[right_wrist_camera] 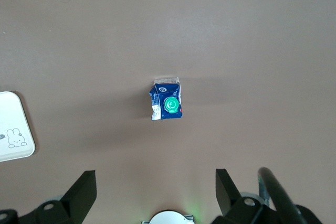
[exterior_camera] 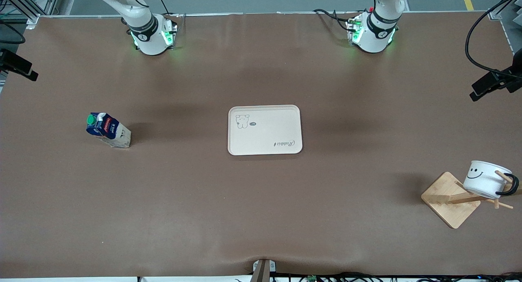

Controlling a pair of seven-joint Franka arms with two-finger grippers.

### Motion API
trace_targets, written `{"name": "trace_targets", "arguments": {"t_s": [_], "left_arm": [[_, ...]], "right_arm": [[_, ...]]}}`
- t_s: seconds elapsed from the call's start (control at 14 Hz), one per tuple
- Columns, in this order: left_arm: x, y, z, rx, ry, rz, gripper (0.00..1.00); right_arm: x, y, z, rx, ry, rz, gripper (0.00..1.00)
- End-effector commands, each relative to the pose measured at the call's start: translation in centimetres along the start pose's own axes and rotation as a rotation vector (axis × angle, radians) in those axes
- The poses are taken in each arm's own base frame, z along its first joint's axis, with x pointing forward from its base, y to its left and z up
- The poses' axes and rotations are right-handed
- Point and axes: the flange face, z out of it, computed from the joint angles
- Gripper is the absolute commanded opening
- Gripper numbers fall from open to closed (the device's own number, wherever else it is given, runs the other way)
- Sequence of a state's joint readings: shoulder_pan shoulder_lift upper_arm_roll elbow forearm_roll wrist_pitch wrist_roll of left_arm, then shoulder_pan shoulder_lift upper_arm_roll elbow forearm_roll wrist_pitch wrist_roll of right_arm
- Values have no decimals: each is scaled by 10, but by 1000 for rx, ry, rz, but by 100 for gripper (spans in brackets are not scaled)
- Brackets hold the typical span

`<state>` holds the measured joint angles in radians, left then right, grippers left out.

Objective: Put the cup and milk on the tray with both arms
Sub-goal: 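Move the left gripper toward the white mug on the wooden stand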

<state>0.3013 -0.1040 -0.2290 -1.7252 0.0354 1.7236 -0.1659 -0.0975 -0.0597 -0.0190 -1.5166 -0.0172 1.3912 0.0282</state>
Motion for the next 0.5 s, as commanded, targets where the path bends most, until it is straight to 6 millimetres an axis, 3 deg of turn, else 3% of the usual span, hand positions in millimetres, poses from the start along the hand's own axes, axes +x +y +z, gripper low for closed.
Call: {"name": "trace_targets", "arguments": {"t_s": [0.0, 0.21, 0.43], "left_arm": [[-13, -19, 17, 6, 40, -56, 100], [-10, -44, 45, -23, 71, -114, 100], [-8, -52, 73, -47, 123, -142, 100]], "right_arm": [[1, 0, -4, -5, 1, 10, 100], [1, 4, -1, -5, -11, 17, 100], [4, 5, 2, -5, -17, 20, 100]]}}
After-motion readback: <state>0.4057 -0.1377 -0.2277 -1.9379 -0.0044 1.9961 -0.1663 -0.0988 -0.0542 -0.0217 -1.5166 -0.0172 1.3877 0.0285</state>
